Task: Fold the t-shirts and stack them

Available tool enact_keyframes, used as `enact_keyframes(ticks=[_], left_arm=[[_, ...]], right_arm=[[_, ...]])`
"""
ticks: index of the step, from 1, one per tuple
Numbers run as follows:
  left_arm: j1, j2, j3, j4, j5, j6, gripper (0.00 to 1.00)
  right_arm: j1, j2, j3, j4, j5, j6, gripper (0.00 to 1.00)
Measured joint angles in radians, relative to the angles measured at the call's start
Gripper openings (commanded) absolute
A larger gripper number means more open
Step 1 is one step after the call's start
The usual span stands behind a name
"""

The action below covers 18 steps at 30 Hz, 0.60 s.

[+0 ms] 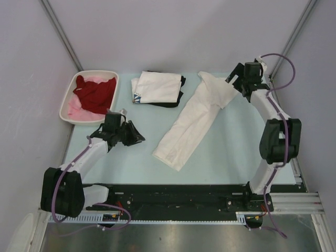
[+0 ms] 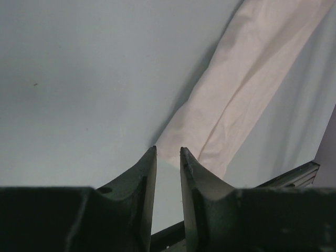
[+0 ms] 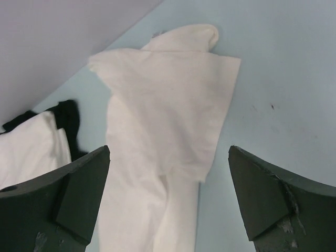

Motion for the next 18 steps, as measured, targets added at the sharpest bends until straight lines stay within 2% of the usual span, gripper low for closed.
enact_keyframes(ticks=[2, 5, 13, 15, 18], left_arm=[[-0.036, 0.03, -0.001, 0.024, -0.008, -0.016, 0.28], [-0.06, 0.068, -0.009, 0.054, -0.022, -0.047, 0.28], [-0.096, 0.178, -0.013, 0.179, -0.024, -0.129, 0.27], [-0.113, 0.231, 0.006, 0.2, -0.016, -0.135, 0.3], [-0.132, 0.312, 0.027, 0.244, 0.013, -0.145, 0.46]], right_arm=[[0.013, -0.148, -0.097, 0.006, -0.007, -0.008, 1.0], [0.097, -0.27, -0.148, -0.007, -0.035, -0.024, 1.0], [0.432, -0.206, -0.195, -0.079, -0.118, -0.064, 1.0], [0.476, -0.188, -0.204, -0.108, -0.124, -0.069, 1.0], [0.518, -0.186, -0.22, -0.148, -0.1, -0.077, 1.0]])
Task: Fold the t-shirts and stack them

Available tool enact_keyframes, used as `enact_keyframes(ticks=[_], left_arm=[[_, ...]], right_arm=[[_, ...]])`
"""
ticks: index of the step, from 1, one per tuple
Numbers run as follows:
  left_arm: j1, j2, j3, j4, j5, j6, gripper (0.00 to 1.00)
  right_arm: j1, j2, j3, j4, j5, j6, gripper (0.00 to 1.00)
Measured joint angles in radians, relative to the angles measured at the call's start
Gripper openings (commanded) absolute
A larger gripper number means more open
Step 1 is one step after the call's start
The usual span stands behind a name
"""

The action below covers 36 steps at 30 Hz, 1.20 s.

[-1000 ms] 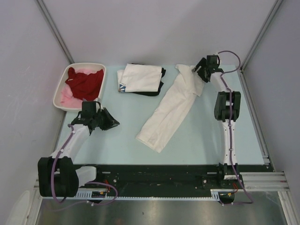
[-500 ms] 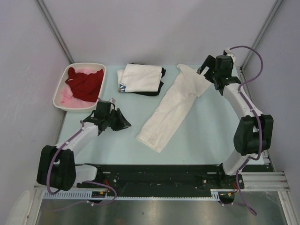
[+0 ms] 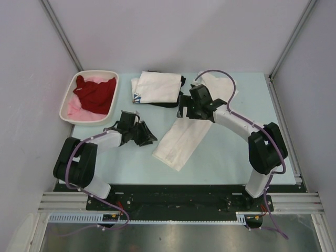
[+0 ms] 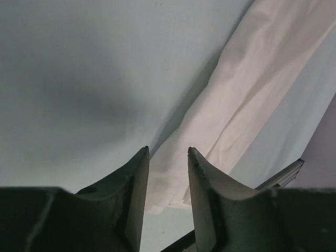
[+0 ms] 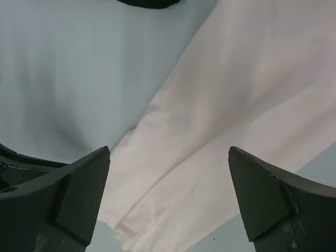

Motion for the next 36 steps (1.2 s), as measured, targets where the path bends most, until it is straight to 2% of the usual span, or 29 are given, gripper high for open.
enact_keyframes(ticks=[1, 3, 7, 8, 11, 12, 13, 16, 23, 26, 30, 36], left_arm=[[-0.005, 0.022, 0.0, 0.013, 0.011, -0.003, 0.56], [-0.016, 0.059, 0.0, 0.034, 0.029, -0.006, 0.7], [-0.042, 0.085, -0.006, 0.087, 0.068, -0.013, 0.73], [-0.051, 0.091, -0.006, 0.101, 0.072, -0.013, 0.71], [-0.08, 0.111, -0.007, 0.139, 0.089, -0.01, 0.54], [-0.088, 0.116, -0.01, 0.149, 0.094, -0.011, 0.32], [-0.097, 0.12, -0.019, 0.161, 0.095, -0.007, 0.22], [-0.119, 0.126, -0.059, 0.181, 0.095, -0.004, 0.0], [-0.134, 0.098, -0.147, 0.303, 0.101, -0.008, 0.0], [-0.176, 0.043, -0.22, 0.351, 0.08, -0.04, 0.0], [-0.333, -0.041, -0.291, 0.357, 0.006, -0.129, 0.0], [-0.594, -0.046, -0.282, 0.355, -0.097, -0.278, 0.0]], right_arm=[[0.009, -0.001, -0.003, -0.004, 0.011, -0.004, 1.0], [0.025, -0.01, -0.025, -0.006, 0.03, -0.014, 1.0], [0.031, -0.054, -0.08, -0.023, 0.052, -0.021, 1.0], [0.031, -0.071, -0.093, -0.027, 0.055, -0.021, 1.0], [0.029, -0.117, -0.122, -0.031, 0.066, -0.021, 1.0], [0.028, -0.134, -0.132, -0.032, 0.071, -0.022, 1.0], [0.027, -0.151, -0.143, -0.032, 0.073, -0.022, 1.0], [0.027, -0.195, -0.18, -0.033, 0.081, -0.022, 1.0], [0.024, -0.301, -0.285, -0.052, 0.101, -0.02, 1.0], [0.025, -0.339, -0.306, -0.061, 0.114, -0.019, 1.0], [0.027, -0.396, -0.32, -0.09, 0.157, -0.019, 1.0], [0.04, -0.455, -0.32, -0.162, 0.234, -0.019, 1.0]])
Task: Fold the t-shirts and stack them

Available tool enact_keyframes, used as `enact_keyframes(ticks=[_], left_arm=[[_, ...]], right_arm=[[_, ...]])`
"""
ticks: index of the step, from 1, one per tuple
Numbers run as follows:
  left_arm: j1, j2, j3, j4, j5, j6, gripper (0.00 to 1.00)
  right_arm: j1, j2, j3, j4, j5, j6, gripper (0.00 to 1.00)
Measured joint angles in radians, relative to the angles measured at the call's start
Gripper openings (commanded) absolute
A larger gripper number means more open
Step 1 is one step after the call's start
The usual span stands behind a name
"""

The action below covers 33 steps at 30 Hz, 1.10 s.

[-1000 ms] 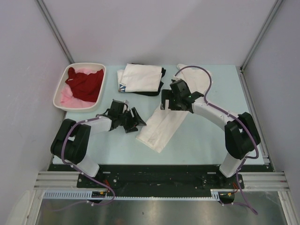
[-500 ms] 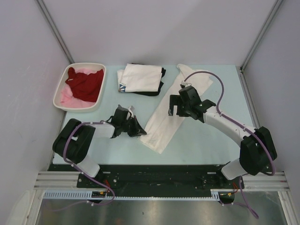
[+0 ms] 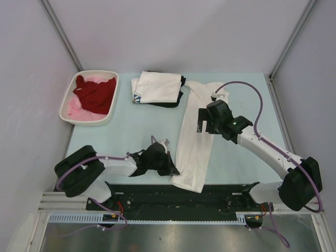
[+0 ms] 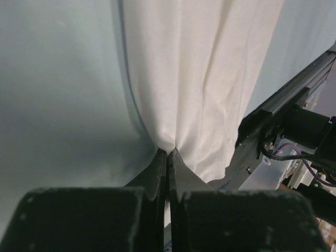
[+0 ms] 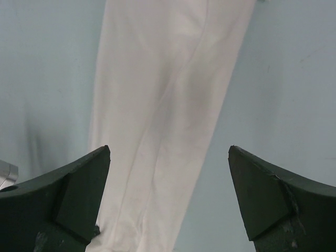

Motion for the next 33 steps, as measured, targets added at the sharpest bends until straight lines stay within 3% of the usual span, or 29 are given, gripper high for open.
enact_keyframes(ticks=[4, 11, 16, 19, 26, 33], left_arm=[[-0.098, 0.058, 0.069, 0.003, -0.049, -0.065, 0.08], [-0.169, 0.138, 0.183, 0.006, -0.085, -0.103, 0.63], [-0.169, 0.091, 0.204, -0.083, -0.126, -0.074, 0.84], [-0.163, -0.023, 0.203, -0.205, -0.179, -0.049, 0.99], [-0.103, -0.397, 0.168, -0.47, -0.318, 0.001, 1.0], [-0.043, -0.58, 0.14, -0.616, -0.385, 0.047, 1.0]], right_arm=[[0.026, -0.002, 0.0, -0.074, 0.079, 0.0, 1.0], [0.13, 0.024, -0.001, -0.169, 0.238, 0.012, 1.0], [0.195, 0.123, -0.001, -0.169, 0.292, 0.036, 1.0], [0.215, 0.208, -0.002, -0.154, 0.303, 0.056, 1.0], [0.235, 0.325, -0.002, -0.08, 0.305, 0.084, 1.0], [0.24, 0.389, -0.002, -0.042, 0.306, 0.097, 1.0]])
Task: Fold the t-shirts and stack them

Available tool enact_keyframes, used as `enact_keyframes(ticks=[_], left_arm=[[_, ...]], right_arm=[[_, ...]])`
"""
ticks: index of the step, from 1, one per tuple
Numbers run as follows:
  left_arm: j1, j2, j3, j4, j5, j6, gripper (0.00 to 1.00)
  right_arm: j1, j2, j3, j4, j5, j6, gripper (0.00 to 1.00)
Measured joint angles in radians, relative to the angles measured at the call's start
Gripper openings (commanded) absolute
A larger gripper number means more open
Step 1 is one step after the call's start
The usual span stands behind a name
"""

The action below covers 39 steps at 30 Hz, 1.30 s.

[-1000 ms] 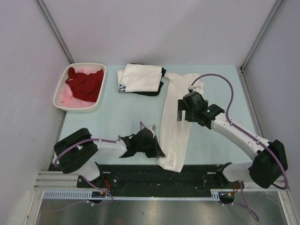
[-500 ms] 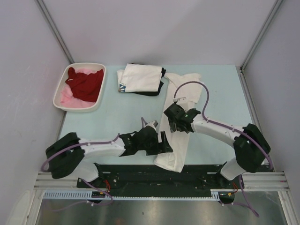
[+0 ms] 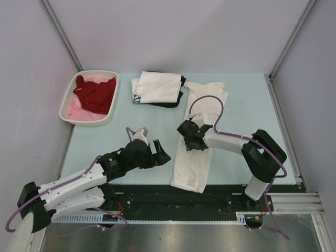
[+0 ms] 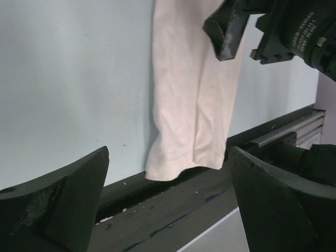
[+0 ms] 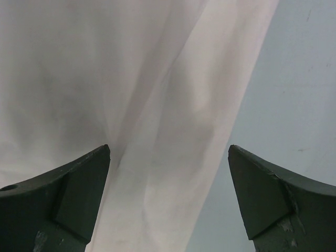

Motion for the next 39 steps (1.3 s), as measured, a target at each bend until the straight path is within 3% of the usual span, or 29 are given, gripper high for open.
enact_keyframes(ticks=[8, 17, 32, 39], left_arm=[[0.021, 0.031, -0.039, -0.019, 0.008, 0.011, 1.0], [0.021, 0.069, -0.054, 0.013, 0.035, 0.011, 1.0], [0.021, -0.021, -0.087, 0.018, 0.036, 0.01, 1.0], [0.021, -0.055, -0.102, 0.005, 0.036, 0.01, 1.0]], right_arm=[[0.008, 0.027, 0.0, -0.043, 0.048, 0.023, 1.0], [0.087, -0.023, 0.0, -0.221, 0.17, 0.115, 1.0], [0.268, -0.038, -0.049, -0.589, 0.248, 0.552, 1.0], [0.459, -0.225, -0.048, -0.641, 0.235, 0.658, 1.0]])
